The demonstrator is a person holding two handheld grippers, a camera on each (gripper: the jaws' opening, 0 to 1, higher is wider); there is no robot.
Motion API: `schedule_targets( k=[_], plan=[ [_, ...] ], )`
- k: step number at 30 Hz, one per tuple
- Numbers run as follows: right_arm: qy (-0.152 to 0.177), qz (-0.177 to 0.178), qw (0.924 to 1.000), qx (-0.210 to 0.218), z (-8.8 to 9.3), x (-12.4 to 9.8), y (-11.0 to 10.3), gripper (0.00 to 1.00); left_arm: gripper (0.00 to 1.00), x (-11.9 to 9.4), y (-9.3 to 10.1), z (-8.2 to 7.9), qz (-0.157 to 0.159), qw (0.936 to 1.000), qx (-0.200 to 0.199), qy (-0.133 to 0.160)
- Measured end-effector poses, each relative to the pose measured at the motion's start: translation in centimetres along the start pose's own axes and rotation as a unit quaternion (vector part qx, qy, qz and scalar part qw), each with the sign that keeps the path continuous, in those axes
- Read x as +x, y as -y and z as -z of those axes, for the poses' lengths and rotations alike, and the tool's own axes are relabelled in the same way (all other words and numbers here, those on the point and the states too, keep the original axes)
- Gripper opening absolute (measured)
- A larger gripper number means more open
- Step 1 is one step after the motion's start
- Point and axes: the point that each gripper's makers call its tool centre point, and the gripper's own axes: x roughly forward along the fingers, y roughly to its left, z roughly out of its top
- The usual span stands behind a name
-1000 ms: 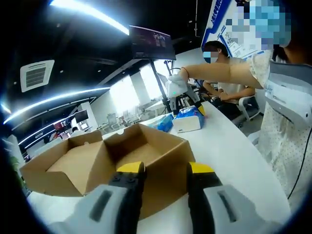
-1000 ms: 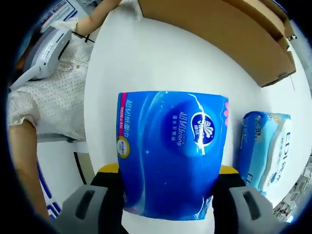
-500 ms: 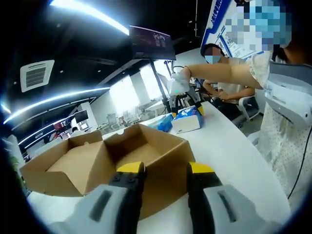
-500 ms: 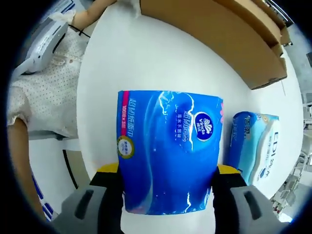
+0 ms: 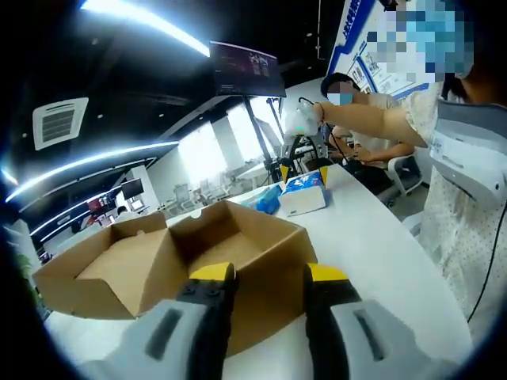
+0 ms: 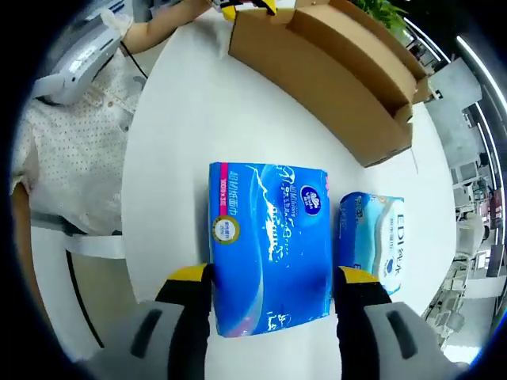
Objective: Operate the shoe box by opening the lid, removing the specified soft item, and placing it in the target area until the item is outside and the box remains undamaged.
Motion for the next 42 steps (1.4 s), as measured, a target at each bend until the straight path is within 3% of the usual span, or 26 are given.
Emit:
schedule_targets(
  k=[2,8,16,20,30,42],
  plan=[
    [0.025,0.016,0.9996,-0.003,-0.6,-0.4,-0.4,0.56,0.36,0.0,0.0,0.0,-0.001,1.0,0.001,-0.001],
    [0.048,0.046,0.9975,-0.024,-1.6,-0.7,-2.0,0.38,0.36,0.0,0.0,0.0,0.0,1.0,0.002,-0.001],
    [0.041,0.098,0.9938,-0.034,-2.2,-0.2,-2.4,0.26,0.36,0.0,0.0,0.0,0.001,1.0,0.001,-0.001],
    [0.03,0.109,0.9925,-0.048,-2.0,-0.1,-2.5,0.24,0.36,0.0,0.0,0.0,0.001,1.0,0.001,-0.001],
    [0.048,0.109,0.9916,-0.05,-1.6,0.1,-2.0,0.23,0.36,0.0,0.1,0.0,0.001,1.0,0.001,0.0],
    [0.042,0.118,0.9908,-0.052,-0.9,0.7,-0.3,0.24,0.37,-0.1,0.2,0.0,0.001,1.0,0.001,0.0]
  ],
)
